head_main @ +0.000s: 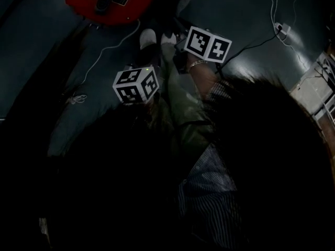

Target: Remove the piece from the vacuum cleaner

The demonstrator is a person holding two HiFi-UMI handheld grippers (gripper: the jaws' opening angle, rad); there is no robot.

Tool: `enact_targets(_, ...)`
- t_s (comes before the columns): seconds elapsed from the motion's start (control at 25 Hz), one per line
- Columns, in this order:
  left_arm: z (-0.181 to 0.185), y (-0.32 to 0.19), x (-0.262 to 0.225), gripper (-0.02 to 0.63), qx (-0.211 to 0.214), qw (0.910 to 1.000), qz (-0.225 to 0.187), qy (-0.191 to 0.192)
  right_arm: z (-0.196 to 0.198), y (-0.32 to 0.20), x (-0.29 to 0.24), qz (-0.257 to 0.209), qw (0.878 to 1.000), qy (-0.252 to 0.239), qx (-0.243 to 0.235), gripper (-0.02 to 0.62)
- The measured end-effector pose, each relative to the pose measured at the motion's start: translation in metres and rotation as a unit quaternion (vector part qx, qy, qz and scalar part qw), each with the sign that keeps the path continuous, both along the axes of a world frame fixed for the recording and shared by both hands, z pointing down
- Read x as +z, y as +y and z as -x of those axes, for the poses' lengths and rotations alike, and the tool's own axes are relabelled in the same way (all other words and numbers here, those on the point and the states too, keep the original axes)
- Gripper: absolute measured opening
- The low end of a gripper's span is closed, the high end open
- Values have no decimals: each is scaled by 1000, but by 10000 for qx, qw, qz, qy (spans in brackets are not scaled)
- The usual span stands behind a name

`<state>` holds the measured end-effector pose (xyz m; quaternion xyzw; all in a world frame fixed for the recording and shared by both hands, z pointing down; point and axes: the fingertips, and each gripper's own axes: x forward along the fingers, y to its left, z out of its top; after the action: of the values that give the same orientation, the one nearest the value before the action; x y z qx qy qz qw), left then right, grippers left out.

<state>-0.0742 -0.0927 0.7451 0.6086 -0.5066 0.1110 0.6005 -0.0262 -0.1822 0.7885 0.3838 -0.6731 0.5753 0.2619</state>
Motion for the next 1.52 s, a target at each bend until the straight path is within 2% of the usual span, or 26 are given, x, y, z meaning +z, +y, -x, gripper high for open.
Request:
enact_targets(0.24,7,-10,-9,6,-93,10000,-26,-9,-9,-3,-11,-3,10000,-10,-1,25)
enact_targets(0.4,4,-13,-14,6,-3,10000,-58,-22,-26,-5,-21,37,9995,-146,289,23)
enact_targets(0.56,-6,-11,-17,6,84,10000,-45,-28,-55,-15,-38,-118,9982,-223,541,23)
enact_targets(0.92,-28,-20,-43,6,548,9983,-203,-44,-96,-7,-68,-286,9956,-175,872,23)
enact_targets(1.16,-37,-29,-96,6,993,9939,-452,-172,-109,-3,-131,-498,9964,-282,632,25)
enact_targets(1.4,-46,-32,-187,6,999,9924,-712,-52,-122,16,-230,-698,9956,-486,384,25)
enact_targets(1.52,-68,-33,-243,6,1418,9848,-996,82,-123,21,-285,-900,9941,-552,232,25)
